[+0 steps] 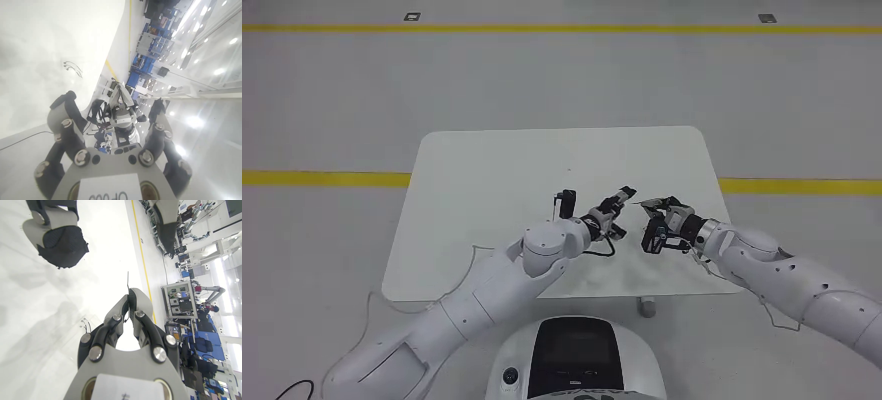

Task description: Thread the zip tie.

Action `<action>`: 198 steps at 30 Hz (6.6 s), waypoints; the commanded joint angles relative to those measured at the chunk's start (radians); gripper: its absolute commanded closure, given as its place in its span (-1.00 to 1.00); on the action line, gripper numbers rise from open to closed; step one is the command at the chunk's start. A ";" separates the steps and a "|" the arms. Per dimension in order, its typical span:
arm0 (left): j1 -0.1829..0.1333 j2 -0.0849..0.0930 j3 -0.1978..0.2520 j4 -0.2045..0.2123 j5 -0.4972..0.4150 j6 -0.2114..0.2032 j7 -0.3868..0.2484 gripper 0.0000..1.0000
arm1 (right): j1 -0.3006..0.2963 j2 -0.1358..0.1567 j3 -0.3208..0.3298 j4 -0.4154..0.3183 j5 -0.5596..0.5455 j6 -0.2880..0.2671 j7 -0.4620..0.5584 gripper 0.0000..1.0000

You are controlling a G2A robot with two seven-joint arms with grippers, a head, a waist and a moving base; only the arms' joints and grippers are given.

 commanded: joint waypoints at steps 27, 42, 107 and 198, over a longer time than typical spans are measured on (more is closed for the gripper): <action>-0.019 -0.065 0.002 0.074 0.022 -0.004 0.002 0.82 | 0.000 0.000 0.000 0.000 0.000 0.000 0.000 1.00; -0.004 -0.076 -0.027 0.072 0.055 0.002 -0.002 0.58 | 0.000 0.000 0.000 0.000 0.000 0.000 0.000 1.00; 0.334 0.043 -0.449 -0.134 0.304 -0.103 -0.221 1.00 | 0.000 0.000 0.000 0.000 0.000 0.000 0.000 -1.00; 0.345 0.096 -0.540 -0.039 0.343 -0.450 -0.475 1.00 | -0.354 -0.242 0.854 0.125 2.467 -0.287 1.629 -1.00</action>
